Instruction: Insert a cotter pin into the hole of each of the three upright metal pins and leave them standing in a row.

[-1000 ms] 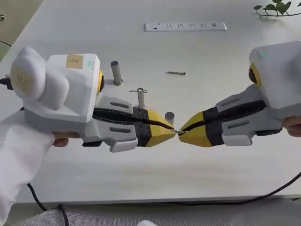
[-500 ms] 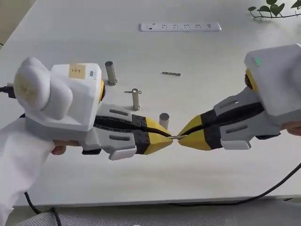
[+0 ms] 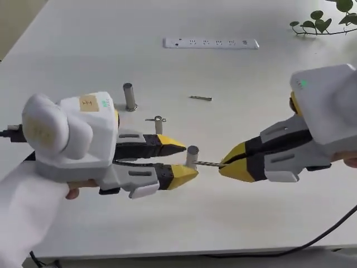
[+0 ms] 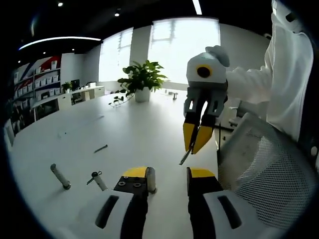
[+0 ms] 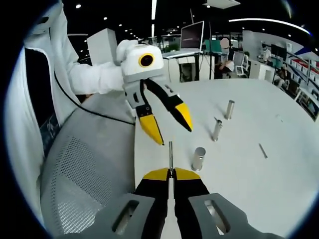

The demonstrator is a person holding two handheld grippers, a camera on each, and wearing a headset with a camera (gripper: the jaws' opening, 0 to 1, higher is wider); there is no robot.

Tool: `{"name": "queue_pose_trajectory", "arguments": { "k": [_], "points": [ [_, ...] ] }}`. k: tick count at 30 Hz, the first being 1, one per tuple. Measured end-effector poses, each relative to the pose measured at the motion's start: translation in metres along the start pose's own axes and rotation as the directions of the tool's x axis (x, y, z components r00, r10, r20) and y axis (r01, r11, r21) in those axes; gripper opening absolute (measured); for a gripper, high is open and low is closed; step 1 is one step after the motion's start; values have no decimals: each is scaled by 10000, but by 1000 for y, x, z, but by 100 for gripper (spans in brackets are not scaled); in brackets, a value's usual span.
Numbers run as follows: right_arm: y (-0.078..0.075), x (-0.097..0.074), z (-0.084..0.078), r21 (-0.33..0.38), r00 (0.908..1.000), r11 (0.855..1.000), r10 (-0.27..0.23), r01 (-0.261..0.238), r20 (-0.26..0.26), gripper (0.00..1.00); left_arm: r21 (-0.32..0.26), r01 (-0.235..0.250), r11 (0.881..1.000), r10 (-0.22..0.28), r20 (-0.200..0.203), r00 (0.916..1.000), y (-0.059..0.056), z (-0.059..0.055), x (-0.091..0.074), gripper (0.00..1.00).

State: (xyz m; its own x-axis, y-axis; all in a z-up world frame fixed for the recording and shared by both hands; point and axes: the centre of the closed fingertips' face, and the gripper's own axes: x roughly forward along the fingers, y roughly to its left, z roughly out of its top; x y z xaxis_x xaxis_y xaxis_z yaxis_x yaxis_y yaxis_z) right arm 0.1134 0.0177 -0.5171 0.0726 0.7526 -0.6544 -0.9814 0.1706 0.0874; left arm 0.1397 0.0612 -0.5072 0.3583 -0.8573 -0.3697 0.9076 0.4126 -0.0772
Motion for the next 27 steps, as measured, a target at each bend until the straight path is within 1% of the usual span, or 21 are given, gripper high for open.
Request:
{"name": "queue_pose_trajectory", "arguments": {
  "k": [3,4,5,7,8,9,10,11,13,15,16,18,20,23,27],
  "points": [
    [-5,0,-8,-80,9994,9998,-180,177,-298,0,-195,-426,9989,426,-14,9991,12,-3,0,30],
    [-8,0,-11,-69,9987,9996,-272,270,-420,0,-306,-553,9980,552,-25,9985,16,-5,2,33],
    [-8,0,-12,-71,9985,9995,-303,300,-467,0,-294,-546,9981,545,-55,9985,16,-6,2,37],
    [-13,0,-18,-94,9960,9988,-489,483,-747,0,-330,-671,9972,662,-272,9974,19,-12,5,40],
    [-14,0,-20,-161,9951,9986,-523,511,-842,0,-189,-869,9960,862,-377,9956,22,-16,6,39],
    [-15,1,-21,-162,9945,9985,-533,520,-903,0,-196,-872,9960,864,-401,9955,22,-17,8,38],
    [-17,1,-23,-196,9933,9982,-579,562,-1005,0,-290,-870,9958,854,-513,9950,22,-21,9,39],
    [-19,2,-25,-241,9921,9980,-609,586,-1093,0,-312,-861,9958,843,-532,9950,22,-22,10,39],
    [-23,4,-27,-367,9897,9974,-662,620,-1266,0,-357,-610,9975,582,-737,9956,18,-28,14,37],
    [-26,6,-28,-445,9887,9972,-658,603,-1346,0,-199,-454,9988,431,-1020,9939,17,-34,20,35],
    [-28,7,-28,-465,9881,9971,-661,601,-1392,0,-169,-434,9989,414,-1045,9937,17,-34,21,36],
    [-32,9,-30,-714,9843,9956,-712,604,-1613,0,-81,-320,9995,308,-1235,9919,17,-39,26,36],
    [-37,11,-28,-801,9830,9947,-773,647,-1665,0,-101,-318,9994,303,-1241,9918,18,-41,30,36],
    [-42,13,-23,-841,9843,9940,-828,703,-1559,0,-207,-330,9992,303,-1169,9927,20,-41,35,33],
    [-45,16,-25,-945,9828,9935,-783,631,-1672,0,-217,-397,9990,370,-1125,9930,21,-41,39,32]
  ]
}}
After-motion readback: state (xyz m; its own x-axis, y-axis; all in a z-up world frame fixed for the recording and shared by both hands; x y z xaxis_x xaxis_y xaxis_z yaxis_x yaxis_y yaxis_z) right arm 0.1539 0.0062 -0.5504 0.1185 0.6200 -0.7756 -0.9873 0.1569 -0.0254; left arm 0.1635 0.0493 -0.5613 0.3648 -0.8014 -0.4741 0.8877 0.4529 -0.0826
